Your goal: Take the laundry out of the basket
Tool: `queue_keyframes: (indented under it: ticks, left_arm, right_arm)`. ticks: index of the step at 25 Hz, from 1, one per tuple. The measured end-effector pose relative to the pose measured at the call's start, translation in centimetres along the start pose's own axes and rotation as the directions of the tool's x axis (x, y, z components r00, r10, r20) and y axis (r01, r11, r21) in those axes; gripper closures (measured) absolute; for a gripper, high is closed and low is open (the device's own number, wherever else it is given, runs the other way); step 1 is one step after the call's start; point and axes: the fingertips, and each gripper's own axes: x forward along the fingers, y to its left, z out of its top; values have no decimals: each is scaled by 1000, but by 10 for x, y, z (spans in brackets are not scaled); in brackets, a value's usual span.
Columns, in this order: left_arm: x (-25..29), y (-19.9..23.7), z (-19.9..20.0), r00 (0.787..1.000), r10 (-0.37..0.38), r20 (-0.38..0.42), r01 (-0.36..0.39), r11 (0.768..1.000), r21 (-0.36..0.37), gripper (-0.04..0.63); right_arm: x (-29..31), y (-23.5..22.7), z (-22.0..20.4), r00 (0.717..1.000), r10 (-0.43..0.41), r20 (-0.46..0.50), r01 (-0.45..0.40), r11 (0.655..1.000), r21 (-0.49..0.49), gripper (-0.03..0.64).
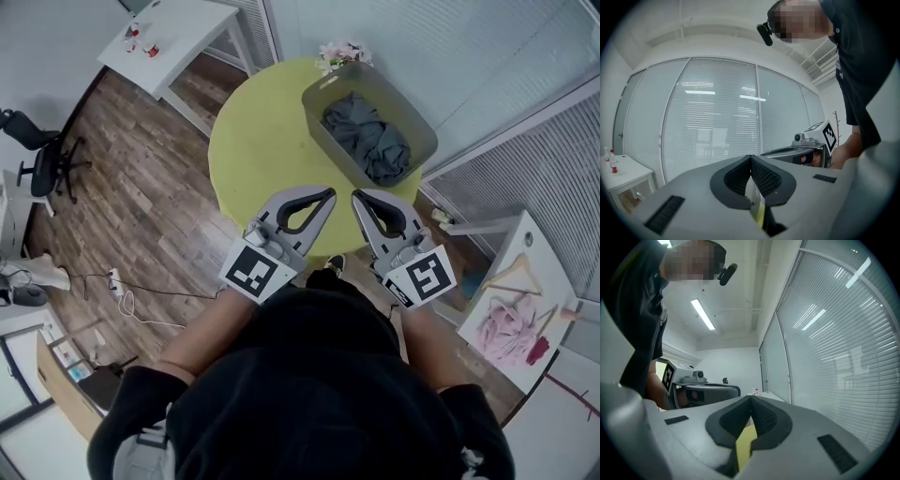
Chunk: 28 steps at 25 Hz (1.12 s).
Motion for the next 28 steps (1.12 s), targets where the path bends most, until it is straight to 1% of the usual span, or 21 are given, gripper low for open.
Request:
queue_keyframes:
  ticks: [8,15,20,28]
  left_arm:
    - [22,5,-4,999,34,-15,-34,999,-4,586]
    - [35,33,-8,999,40,-20,-40,999,-17,586]
    - [39,62,-13,1000,7,-15,-7,1000,-21,586]
    - [55,114,-25,996,-91,-11,91,995,-37,586]
  right_arm:
    - [1,-26,-6,1000,28,-9,-28,1000,11,595]
    - [22,-42,-13,999,26,-32,-25,999,29,595]
    - [48,-49,-18,999,-10,-52,11,1000,21,595]
    - [91,-74,-30,986,-125,-108,129,991,24,594]
